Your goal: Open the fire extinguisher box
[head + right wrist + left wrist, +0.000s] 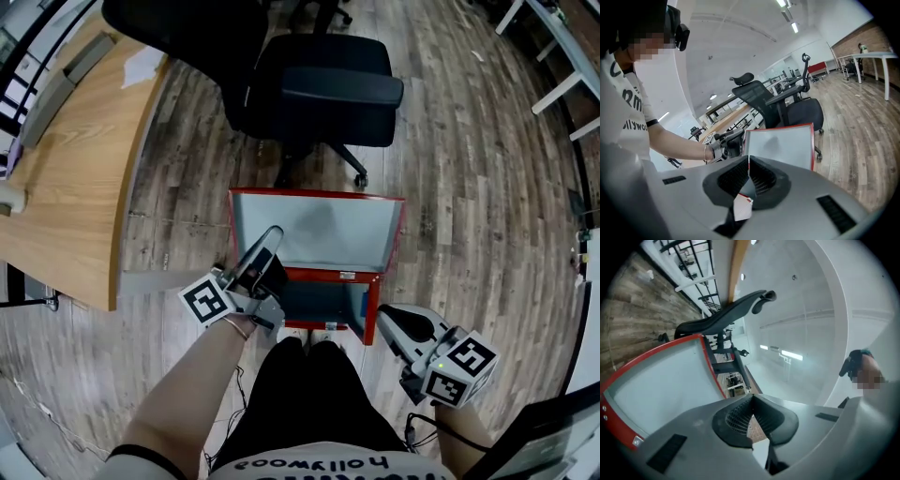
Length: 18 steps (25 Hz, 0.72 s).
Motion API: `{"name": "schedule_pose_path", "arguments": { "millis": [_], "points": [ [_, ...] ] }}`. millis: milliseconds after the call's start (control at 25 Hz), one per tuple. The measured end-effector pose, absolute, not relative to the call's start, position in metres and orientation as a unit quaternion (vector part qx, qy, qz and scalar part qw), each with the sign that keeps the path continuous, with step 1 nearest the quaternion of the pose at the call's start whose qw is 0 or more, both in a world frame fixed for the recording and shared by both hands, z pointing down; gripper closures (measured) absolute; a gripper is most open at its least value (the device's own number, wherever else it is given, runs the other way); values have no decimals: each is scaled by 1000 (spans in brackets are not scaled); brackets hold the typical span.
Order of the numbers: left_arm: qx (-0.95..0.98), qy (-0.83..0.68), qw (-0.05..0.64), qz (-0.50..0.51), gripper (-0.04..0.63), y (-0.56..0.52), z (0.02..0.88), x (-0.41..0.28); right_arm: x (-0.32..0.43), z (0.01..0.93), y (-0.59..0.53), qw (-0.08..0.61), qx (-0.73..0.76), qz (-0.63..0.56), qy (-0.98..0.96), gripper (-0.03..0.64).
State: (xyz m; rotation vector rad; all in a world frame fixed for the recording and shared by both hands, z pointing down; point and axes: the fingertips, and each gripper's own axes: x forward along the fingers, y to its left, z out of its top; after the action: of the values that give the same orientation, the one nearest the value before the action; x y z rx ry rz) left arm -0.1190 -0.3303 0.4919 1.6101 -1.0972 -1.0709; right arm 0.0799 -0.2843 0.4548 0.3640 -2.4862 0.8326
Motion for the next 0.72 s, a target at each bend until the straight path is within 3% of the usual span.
{"name": "schedule_pose_path", "arguments": {
  "millis": [720],
  "points": [
    [776,-523,278,-220,591,-298,334,-66,37,353,-278,204,39,199,-958,604]
  ]
}}
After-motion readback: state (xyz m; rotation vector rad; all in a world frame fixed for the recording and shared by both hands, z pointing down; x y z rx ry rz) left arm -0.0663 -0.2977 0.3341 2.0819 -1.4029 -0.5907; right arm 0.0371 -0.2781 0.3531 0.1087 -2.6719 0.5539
